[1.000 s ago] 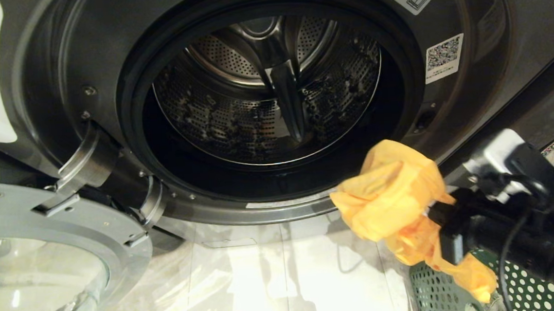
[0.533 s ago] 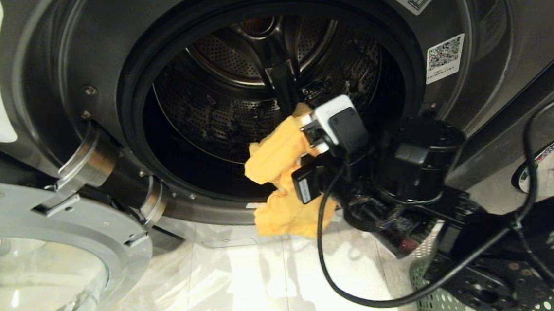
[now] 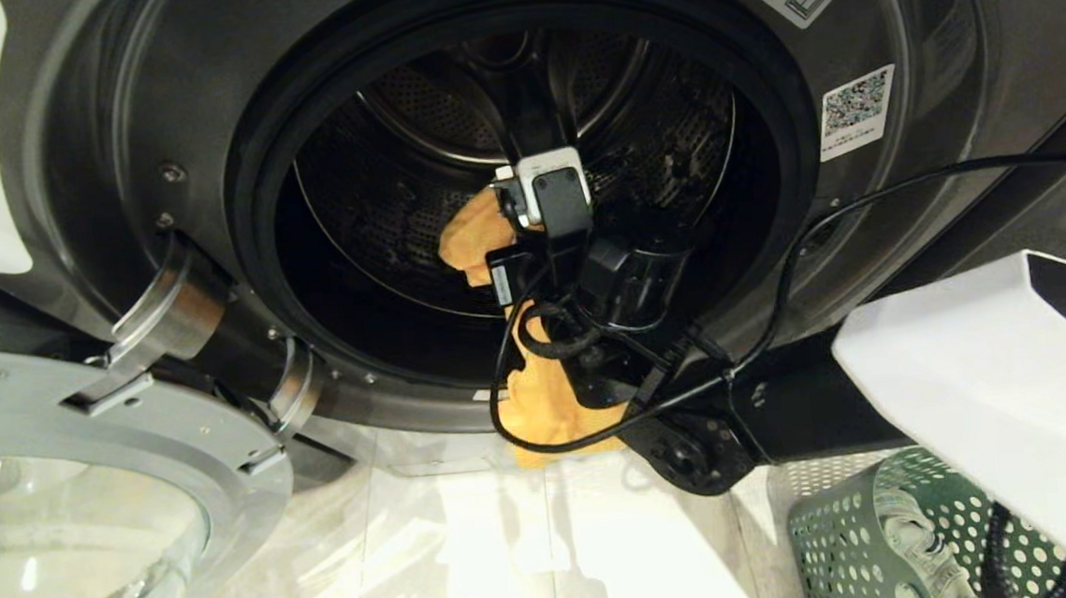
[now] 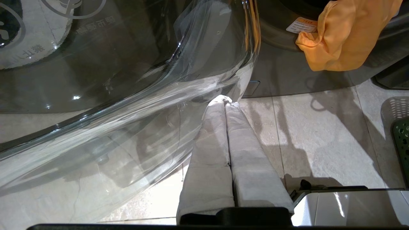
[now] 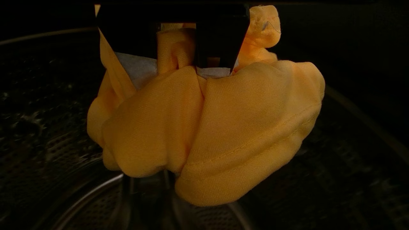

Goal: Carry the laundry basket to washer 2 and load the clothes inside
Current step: Place the clothes into the washing machine

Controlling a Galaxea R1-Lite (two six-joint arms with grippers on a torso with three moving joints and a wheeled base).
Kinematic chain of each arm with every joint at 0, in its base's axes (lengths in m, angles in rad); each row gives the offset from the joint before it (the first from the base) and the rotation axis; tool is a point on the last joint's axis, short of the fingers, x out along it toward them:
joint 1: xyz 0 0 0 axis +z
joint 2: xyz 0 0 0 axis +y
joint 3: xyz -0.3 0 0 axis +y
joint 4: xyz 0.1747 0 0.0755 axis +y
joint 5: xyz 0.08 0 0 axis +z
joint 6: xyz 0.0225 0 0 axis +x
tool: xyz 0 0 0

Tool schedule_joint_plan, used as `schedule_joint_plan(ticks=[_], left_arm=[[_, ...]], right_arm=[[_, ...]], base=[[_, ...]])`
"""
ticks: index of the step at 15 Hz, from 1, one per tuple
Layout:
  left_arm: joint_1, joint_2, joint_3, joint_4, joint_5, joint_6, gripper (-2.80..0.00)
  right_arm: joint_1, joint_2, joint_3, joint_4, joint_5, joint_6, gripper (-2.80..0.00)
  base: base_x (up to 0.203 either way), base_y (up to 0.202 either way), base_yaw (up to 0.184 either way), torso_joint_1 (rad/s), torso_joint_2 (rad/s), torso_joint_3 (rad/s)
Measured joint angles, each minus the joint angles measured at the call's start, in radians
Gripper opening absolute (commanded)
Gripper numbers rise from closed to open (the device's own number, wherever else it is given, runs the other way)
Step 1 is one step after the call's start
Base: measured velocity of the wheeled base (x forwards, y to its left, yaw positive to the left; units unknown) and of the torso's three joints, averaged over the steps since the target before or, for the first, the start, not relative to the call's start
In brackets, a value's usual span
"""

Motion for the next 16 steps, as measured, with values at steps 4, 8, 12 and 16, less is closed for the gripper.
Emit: schedule_joint_plan(ticks=[4, 8, 12, 16], left_arm=[[0.0, 0.0, 0.0, 0.0, 0.0, 0.0, -2.8], [0.0, 0.0, 0.0, 0.0, 0.0, 0.0, -2.8], [0.0, 0.0, 0.0, 0.0, 0.0, 0.0, -2.8], [0.0, 0.0, 0.0, 0.0, 0.0, 0.0, -2.8]], right_arm=[[-0.072, 0.115, -0.23, 0.003, -0.008, -0.043, -2.8], [-0.107, 0.197, -0.391, 0.001, 0.002, -0.116, -2.8], [-0.105, 0.199, -0.405, -0.078, 0.033, -0.187, -2.8], [-0.103, 0.168, -0.406, -0.119, 0.072, -0.23, -2.8]], base=[[0.0, 0.0, 0.0, 0.0, 0.0, 0.0], [0.0, 0.0, 0.0, 0.0, 0.0, 0.0], [0.0, 0.0, 0.0, 0.0, 0.0, 0.0], [0.0, 0.0, 0.0, 0.0, 0.0, 0.0]])
